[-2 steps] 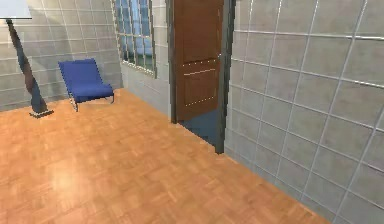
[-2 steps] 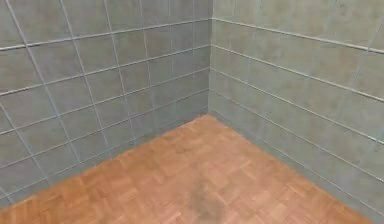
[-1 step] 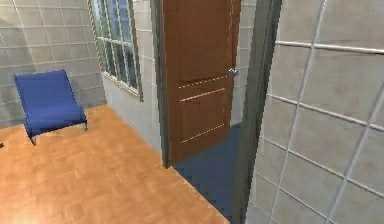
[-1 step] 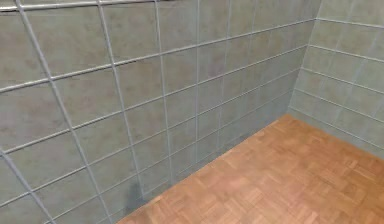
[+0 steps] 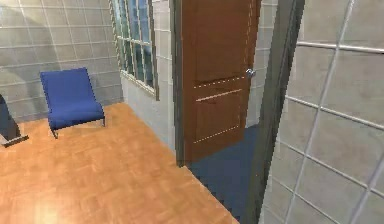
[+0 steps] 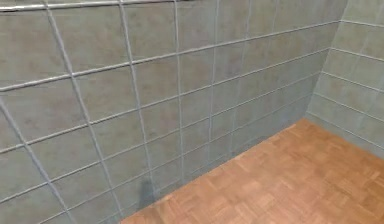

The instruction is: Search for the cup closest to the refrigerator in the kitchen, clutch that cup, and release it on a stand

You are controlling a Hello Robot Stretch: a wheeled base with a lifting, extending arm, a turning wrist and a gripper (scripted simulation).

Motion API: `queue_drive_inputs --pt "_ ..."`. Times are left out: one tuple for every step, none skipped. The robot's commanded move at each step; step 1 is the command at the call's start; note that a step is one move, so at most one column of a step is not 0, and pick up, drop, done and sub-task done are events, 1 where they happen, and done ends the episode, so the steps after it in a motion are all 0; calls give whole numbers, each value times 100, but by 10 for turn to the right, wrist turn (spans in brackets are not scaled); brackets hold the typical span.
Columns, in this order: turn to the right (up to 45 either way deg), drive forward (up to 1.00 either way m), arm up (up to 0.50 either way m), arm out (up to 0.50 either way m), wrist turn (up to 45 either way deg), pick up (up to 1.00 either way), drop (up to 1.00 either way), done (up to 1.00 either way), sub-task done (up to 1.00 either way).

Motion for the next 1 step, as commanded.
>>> queue_drive_inputs --pt "0 90 0 0 0 0 0 0 0"
